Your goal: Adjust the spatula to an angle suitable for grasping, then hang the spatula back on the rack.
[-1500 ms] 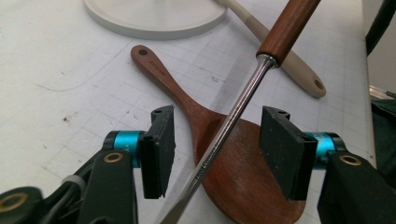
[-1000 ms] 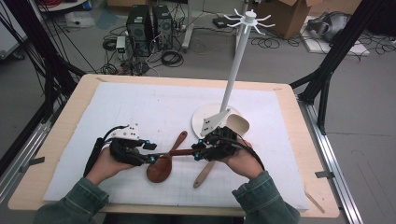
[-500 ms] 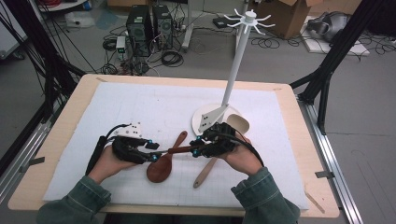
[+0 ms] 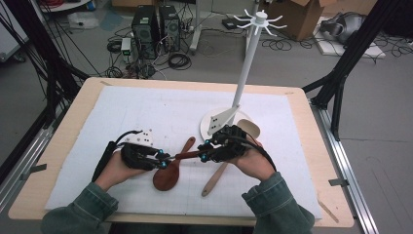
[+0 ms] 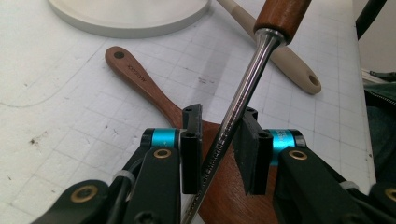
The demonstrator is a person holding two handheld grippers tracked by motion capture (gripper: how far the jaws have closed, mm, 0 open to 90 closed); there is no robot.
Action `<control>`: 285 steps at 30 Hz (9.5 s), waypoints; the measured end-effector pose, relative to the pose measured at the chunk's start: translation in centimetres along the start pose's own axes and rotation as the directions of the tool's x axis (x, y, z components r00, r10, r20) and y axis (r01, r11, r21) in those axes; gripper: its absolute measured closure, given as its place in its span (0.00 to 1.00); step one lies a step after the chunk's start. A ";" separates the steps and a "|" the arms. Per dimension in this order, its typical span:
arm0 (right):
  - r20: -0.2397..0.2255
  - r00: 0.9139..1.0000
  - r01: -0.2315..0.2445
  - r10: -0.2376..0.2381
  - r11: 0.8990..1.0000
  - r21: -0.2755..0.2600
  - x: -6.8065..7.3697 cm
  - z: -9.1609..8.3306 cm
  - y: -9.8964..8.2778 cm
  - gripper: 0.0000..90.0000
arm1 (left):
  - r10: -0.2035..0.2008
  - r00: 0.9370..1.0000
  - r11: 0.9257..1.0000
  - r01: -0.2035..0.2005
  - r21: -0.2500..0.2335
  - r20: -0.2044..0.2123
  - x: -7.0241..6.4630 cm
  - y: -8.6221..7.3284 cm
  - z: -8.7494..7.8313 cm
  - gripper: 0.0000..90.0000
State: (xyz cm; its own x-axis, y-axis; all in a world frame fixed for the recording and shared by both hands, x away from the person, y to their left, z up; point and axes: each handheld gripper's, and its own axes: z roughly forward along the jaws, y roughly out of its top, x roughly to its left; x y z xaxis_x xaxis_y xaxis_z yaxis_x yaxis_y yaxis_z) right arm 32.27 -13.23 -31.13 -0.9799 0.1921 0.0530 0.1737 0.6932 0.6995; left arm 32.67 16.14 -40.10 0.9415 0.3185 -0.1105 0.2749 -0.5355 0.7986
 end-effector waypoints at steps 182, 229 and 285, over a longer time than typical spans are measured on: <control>0.238 0.914 -0.191 0.329 0.865 -0.464 -5.4 -11.6 7.9 0.82 | -0.158 0.973 0.958 0.110 -0.263 -0.168 0.2 -1.7 -9.4 0.32; 0.328 0.841 -0.238 0.431 0.838 -0.492 -7.7 -12.9 8.8 0.82 | -0.156 0.973 0.958 0.107 -0.267 -0.171 0.2 -1.7 -9.7 0.31; 0.365 0.813 -0.186 0.454 0.796 -0.576 -6.1 -14.9 4.2 0.79 | -0.160 0.971 0.961 0.113 -0.251 -0.176 0.4 -2.0 -9.3 0.27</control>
State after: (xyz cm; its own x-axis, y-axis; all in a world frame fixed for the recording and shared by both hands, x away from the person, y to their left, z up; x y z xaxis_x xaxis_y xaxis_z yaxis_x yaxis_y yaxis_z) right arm 37.51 -21.86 -17.85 -0.6821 0.7243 0.1010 0.2646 0.1157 0.9574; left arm 30.66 24.56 -36.21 0.8358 0.5331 -0.1312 0.3221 -0.2827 0.9035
